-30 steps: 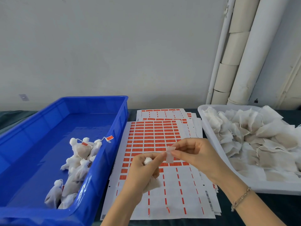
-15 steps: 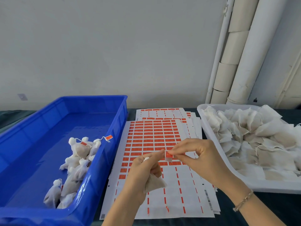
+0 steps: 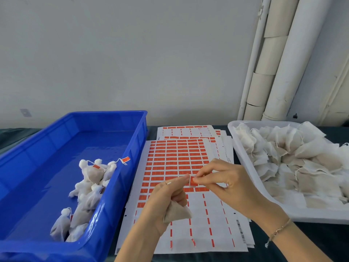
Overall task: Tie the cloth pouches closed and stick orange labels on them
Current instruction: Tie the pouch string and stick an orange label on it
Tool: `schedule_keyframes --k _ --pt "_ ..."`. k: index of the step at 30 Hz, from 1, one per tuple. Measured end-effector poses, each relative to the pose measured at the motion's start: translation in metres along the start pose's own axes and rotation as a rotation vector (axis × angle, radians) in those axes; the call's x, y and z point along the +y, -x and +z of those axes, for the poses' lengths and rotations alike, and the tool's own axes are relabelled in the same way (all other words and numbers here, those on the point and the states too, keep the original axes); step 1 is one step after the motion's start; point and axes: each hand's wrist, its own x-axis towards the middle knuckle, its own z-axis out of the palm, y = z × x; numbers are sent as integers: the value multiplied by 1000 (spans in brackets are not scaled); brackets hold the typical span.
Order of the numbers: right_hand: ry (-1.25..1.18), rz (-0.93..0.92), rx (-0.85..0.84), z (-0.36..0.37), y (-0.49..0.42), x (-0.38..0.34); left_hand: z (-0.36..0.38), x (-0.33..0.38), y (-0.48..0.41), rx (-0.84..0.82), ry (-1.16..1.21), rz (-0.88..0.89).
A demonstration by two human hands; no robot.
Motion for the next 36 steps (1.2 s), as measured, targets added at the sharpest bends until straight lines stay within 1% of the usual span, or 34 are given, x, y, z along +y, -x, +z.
schedule_keyframes --k 6,10,13,17,19,20,22,25,27,28,30,33,36 --pt "175 -122 -46 2 4 9 3 0 0 11 21 -14" --pt "214 -121 -56 4 6 12 5 -2 1 14 -55 31" --pt "90 -36 -13 5 10 9 6 -4 1 33 -111 100" --pt "-211 276 176 13 7 0 8 -4 2 51 -139 145" --pt "-292 409 199 17 4 -4 9 -5 2 60 -175 180" --pt "-322 443 197 18 4 -4 9 -5 2 67 -194 197" --pt "-358 466 193 20 4 -3 10 -7 1 123 -281 259" --pt "-348 477 185 22 5 0 12 -12 -3 263 -558 492" --pt "-312 479 173 26 6 1 13 -14 -4 305 -720 640" --pt "-302 482 171 27 6 1 14 -15 -5 305 -755 677" --pt "-287 474 178 30 7 0 13 -17 -7 289 -778 695" --pt "-290 467 192 32 8 -1 12 -19 -8 252 -779 675" --pt "-330 466 217 34 9 -2 15 -18 -3 231 -697 685"
